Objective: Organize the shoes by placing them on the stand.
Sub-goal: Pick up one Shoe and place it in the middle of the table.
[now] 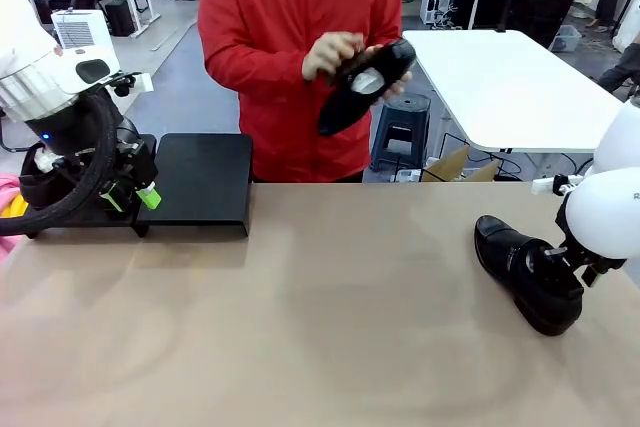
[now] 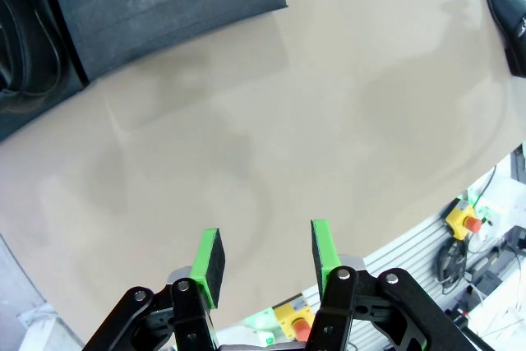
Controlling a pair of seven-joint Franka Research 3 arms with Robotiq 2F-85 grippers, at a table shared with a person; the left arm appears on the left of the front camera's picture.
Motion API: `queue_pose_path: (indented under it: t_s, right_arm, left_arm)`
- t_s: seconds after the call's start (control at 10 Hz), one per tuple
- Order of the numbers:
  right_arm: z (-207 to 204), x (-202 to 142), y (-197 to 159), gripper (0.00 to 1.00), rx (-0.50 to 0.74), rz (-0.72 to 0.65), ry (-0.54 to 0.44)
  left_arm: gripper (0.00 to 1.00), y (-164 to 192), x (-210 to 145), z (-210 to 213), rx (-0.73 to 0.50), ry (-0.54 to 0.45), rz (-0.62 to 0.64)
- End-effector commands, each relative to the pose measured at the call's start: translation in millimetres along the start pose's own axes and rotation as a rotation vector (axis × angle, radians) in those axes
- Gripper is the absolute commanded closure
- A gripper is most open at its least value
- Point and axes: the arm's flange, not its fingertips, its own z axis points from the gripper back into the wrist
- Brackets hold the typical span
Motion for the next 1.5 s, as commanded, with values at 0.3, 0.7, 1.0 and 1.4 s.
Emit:
queue_pose_path:
  t_s: [0.3,0.7,1.0,1.4]
  right_arm:
    - [-10,-3,-5,1.00,-0.022,-0.050,-0.021]
    - [-7,-2,0,1.00,0.112,-0.088,-0.014]
    - [18,-12,3,1.00,0.311,-0.178,-0.023]
    - [83,-30,22,1.00,0.361,-0.363,-0.037]
  left_arm:
    - [0.43,0,-1,1,-0.018,-0.010,-0.003]
    - [0.43,0,-1,1,-0.018,-0.010,-0.003]
    - [0.43,0,-1,1,-0.018,-0.010,-0.003]
    - [0.43,0,-1,1,-0.018,-0.010,-0.003]
